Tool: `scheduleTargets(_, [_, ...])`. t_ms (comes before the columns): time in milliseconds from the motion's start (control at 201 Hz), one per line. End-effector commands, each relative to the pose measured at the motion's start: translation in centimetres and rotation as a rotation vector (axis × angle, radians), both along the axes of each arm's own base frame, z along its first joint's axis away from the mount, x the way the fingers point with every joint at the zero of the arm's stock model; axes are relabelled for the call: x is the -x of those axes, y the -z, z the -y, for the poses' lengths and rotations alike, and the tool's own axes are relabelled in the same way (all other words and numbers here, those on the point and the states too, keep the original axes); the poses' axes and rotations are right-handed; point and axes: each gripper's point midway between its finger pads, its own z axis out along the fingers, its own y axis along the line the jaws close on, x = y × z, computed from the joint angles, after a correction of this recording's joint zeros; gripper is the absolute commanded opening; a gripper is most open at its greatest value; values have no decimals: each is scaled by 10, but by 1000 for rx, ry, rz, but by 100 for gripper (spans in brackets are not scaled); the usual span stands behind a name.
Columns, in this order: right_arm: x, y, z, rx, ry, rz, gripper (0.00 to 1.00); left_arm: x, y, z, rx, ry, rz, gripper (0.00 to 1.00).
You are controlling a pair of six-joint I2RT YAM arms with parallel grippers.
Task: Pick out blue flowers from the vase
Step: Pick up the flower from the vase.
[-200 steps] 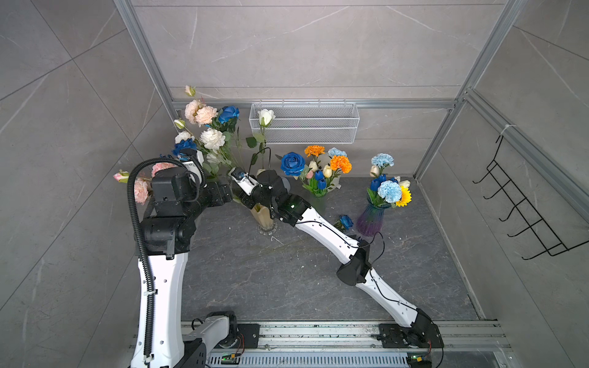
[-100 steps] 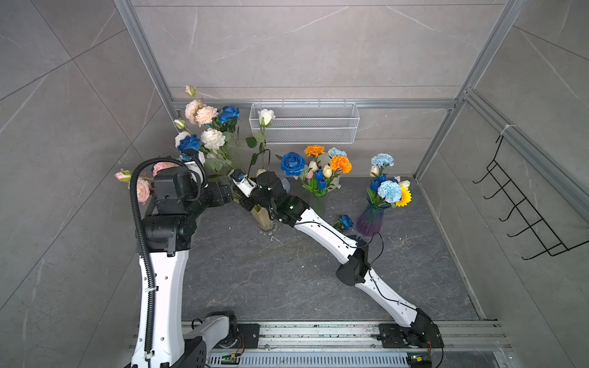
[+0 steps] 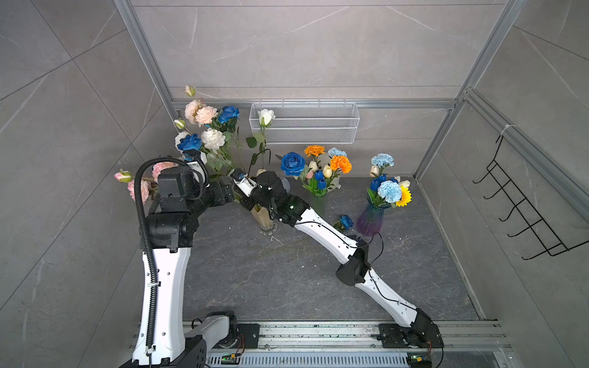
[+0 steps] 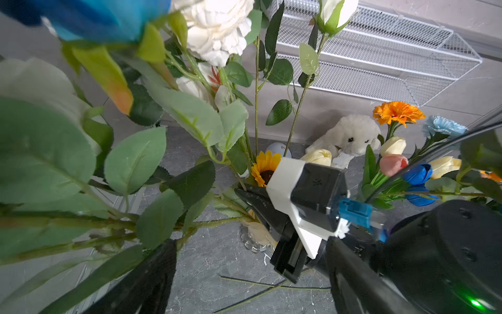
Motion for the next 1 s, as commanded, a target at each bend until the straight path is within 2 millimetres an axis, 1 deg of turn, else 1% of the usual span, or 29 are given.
scheduleTargets(0, [-1,-41,16,-44,40,65,0,-8,2,-3,4,-16,38,87])
scheduleTargets(70, [1,-54,21,-56,46,82,0,-14,5,-5,0,-25,42,86])
scheduleTargets(124, [5,-63,23,-67,38,90,0,-19,4,-4,4,-19,55,86])
scheduleTargets(204, [8,-70,25,-73,27,93,0,-27,-2,-4,12,-25,80,85])
scheduleTargets(388, [12,-76,27,-88,18,86,0,-38,-22,-3,28,-23,160,85])
scheduleTargets(488, [16,-81,28,-100,5,77,0,-48,-24,-4,27,-31,168,84])
scheduleTargets(622, [23,-88,30,-105,-17,75,0,-56,-31,-11,4,-65,200,78])
scheduleTargets(672, [25,-89,31,-104,-21,73,0,-58,-34,-13,-8,-73,213,77])
scheduleTargets(921, [36,-101,33,-118,-70,65,0,-66,-46,-9,2,-48,263,73])
scheduleTargets(991, [40,-105,32,-126,-88,59,0,-67,-47,-7,10,-40,269,70])
